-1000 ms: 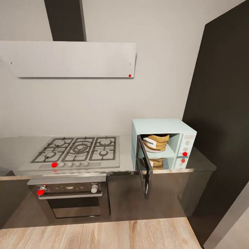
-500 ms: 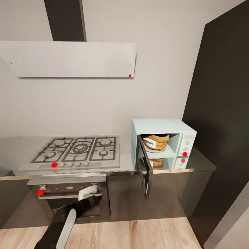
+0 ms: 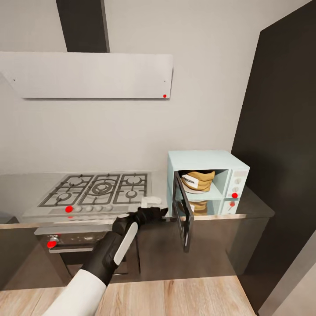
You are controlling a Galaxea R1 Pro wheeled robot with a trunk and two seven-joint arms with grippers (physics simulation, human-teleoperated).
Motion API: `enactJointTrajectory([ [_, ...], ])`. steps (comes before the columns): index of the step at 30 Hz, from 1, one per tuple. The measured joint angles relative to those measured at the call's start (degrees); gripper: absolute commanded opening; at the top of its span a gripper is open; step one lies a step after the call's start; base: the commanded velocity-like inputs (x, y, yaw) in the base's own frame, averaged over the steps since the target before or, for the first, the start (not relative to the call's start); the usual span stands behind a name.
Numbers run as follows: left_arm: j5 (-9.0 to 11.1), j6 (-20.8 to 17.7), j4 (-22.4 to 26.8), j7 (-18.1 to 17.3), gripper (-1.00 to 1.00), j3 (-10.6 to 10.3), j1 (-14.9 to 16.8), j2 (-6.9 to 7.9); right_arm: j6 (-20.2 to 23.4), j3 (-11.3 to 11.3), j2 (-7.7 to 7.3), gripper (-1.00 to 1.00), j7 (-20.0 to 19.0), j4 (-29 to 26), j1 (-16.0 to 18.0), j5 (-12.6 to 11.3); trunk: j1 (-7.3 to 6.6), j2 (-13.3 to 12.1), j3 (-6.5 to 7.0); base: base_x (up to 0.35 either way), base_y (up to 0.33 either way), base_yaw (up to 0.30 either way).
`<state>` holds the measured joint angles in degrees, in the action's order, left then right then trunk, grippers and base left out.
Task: In the kitchen, take the popcorn bag from the countertop, put it into the microwave, and heat it until the popcorn is cooked so the cooked popcorn ends up inside the bag.
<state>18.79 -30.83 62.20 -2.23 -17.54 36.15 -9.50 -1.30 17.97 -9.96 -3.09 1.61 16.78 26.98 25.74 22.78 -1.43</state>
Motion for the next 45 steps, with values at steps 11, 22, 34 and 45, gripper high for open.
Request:
enactJointTrajectory([
  [11,0.38,0.86,0.37,0.03,1.0,-0.27,0.01,0.36,-0.06,0.09,-0.02,1.0,0.03,0.0,0.0,-0.36,-0.01,0.0,0.0,0.108,0.0,0.0],
  [22,0.93,-2.3,0.58,-6.34,1.0,-0.39,0.03,1.0,0.1,0.17,0.06,1.0,0.02,-0.01,0.0,-0.55,0.0,0.03,0.51,0.006,0.0,-0.139],
  [34,0.15,-2.81,0.27,-25.3,1.0,-0.24,0.05,4.21,0.01,0.17,0.14,1.0,0.02,0.02,0.03,-0.54,0.01,0.1,1.23,0.0,0.0,-0.175],
  [45,-0.08,-0.44,0.19,-18.91,1.0,-0.61,0.05,2.36,0.05,0.67,-0.05,1.0,0.11,-0.02,0.03,-4.08,0.01,0.1,1.96,0.0,0.0,-0.184],
])
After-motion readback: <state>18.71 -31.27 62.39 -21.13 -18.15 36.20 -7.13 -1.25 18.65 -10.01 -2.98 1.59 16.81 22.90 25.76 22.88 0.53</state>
